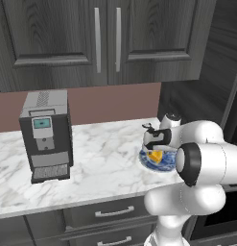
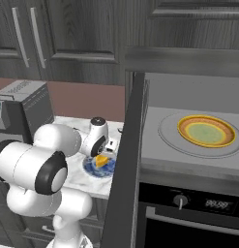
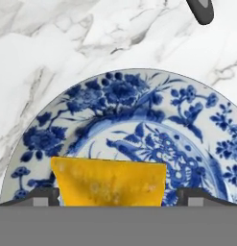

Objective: Pick the cheese from the microwave and place it on plate located on the counter.

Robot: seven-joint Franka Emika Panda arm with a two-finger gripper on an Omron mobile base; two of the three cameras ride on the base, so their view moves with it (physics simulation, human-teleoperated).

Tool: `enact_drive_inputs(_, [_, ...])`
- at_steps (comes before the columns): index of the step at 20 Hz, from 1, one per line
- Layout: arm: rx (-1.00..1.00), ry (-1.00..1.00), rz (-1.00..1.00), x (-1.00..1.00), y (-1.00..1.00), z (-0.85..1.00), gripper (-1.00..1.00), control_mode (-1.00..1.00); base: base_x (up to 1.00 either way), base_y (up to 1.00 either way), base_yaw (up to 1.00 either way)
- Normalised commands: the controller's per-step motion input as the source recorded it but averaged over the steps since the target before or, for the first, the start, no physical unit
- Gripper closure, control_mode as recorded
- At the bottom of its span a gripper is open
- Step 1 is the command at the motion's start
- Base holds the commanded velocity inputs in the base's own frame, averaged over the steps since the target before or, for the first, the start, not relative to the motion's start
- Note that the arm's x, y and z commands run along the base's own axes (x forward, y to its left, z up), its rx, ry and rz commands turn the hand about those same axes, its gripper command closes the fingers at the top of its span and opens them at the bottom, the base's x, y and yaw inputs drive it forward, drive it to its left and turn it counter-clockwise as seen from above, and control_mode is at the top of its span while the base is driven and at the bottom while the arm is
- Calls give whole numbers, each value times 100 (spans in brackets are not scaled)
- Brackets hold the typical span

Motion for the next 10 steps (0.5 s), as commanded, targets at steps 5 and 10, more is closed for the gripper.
enact_drive_inputs(5, [0, -2, 0, -16, 0, 21, -100, -100, 0, 0, 0])
enact_drive_inputs(10, [0, -8, -5, -70, 28, 98, -100, -100, 0, 0, 0])
